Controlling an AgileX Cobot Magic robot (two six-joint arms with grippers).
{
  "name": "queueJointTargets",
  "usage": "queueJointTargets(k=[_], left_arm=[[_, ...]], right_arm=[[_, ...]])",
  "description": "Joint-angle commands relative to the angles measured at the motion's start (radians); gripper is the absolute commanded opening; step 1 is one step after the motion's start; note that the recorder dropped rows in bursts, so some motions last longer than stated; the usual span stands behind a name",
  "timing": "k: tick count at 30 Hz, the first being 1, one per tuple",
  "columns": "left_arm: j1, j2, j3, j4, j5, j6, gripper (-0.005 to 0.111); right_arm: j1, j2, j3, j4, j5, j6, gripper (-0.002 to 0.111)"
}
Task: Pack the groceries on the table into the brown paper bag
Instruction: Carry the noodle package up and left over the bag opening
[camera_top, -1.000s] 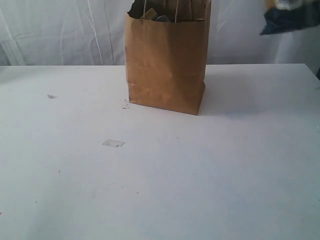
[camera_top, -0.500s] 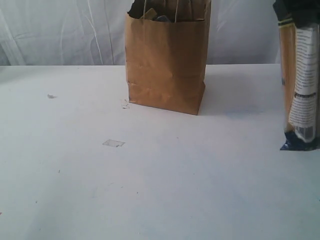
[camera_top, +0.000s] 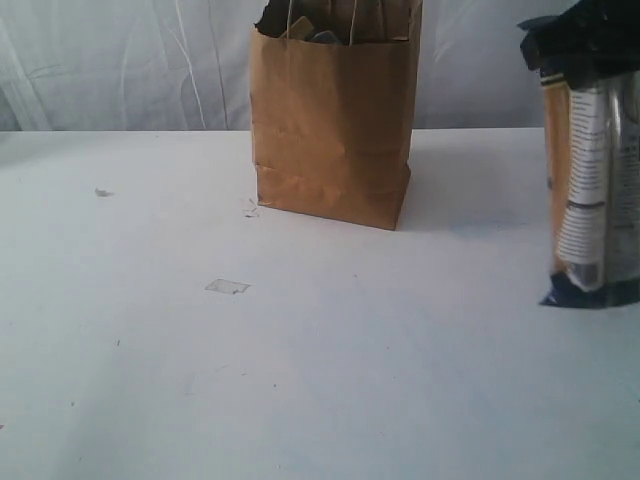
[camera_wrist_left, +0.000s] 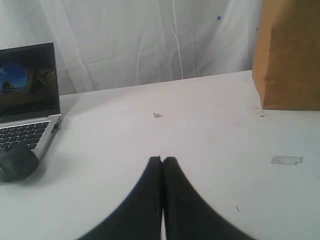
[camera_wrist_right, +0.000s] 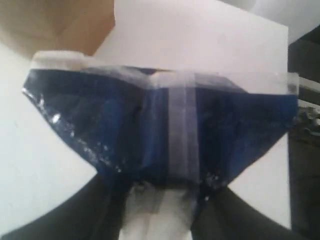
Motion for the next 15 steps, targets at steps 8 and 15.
queueJointTargets(k=[8, 15], left_arm=[[-0.006, -0.008, 0.003, -0.002, 0.001, -0.004, 0.0], [-0.006, -0.008, 0.003, -0.002, 0.001, -0.004, 0.0]], right_arm=[[-0.222, -0.008, -0.012, 0.283, -0.454, 0.128, 0.0], [-0.28, -0.006, -0.012, 0.287, -0.65, 0.333, 0.0]])
